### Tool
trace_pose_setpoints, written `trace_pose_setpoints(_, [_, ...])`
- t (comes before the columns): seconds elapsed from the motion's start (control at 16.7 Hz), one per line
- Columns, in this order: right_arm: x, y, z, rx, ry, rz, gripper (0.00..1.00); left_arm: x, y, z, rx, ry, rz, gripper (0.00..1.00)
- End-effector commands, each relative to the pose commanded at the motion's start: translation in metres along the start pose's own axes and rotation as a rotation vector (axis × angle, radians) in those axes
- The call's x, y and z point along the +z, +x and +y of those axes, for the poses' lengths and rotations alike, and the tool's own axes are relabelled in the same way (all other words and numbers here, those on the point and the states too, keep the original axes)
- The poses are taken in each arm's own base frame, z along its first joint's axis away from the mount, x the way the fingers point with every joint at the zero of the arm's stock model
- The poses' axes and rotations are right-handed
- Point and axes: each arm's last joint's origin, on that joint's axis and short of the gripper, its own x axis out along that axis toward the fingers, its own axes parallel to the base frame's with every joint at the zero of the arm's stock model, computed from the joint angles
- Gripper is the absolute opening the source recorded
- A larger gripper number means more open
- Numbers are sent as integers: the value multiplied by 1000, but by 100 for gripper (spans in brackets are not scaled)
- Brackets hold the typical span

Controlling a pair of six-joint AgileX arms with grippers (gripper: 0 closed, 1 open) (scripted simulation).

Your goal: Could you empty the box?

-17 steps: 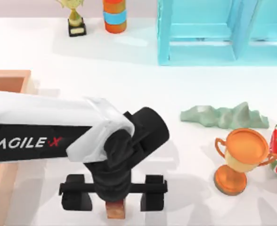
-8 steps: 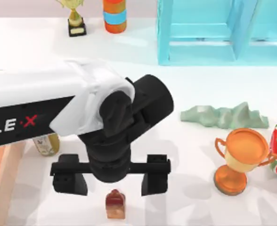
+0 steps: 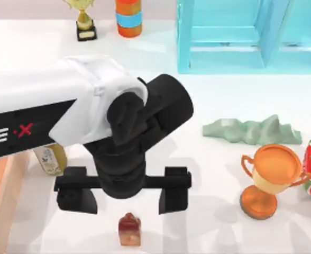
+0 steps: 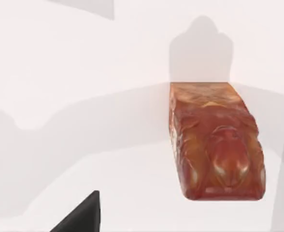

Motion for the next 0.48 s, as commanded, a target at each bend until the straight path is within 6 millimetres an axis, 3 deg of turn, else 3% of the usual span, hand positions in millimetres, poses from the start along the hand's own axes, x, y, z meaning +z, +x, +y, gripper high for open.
trace_pose_setpoints(0.24, [0, 0, 0, 0, 0, 0, 100, 42, -44, 23, -113, 0, -119, 100])
trace_pose_setpoints(0.36, [0, 0, 0, 0, 0, 0, 100, 75, -76, 52, -154, 1, -217, 100])
trace_pose_setpoints(0.48, [0, 0, 0, 0, 0, 0, 100, 108, -104, 98, -146, 3, -305, 100])
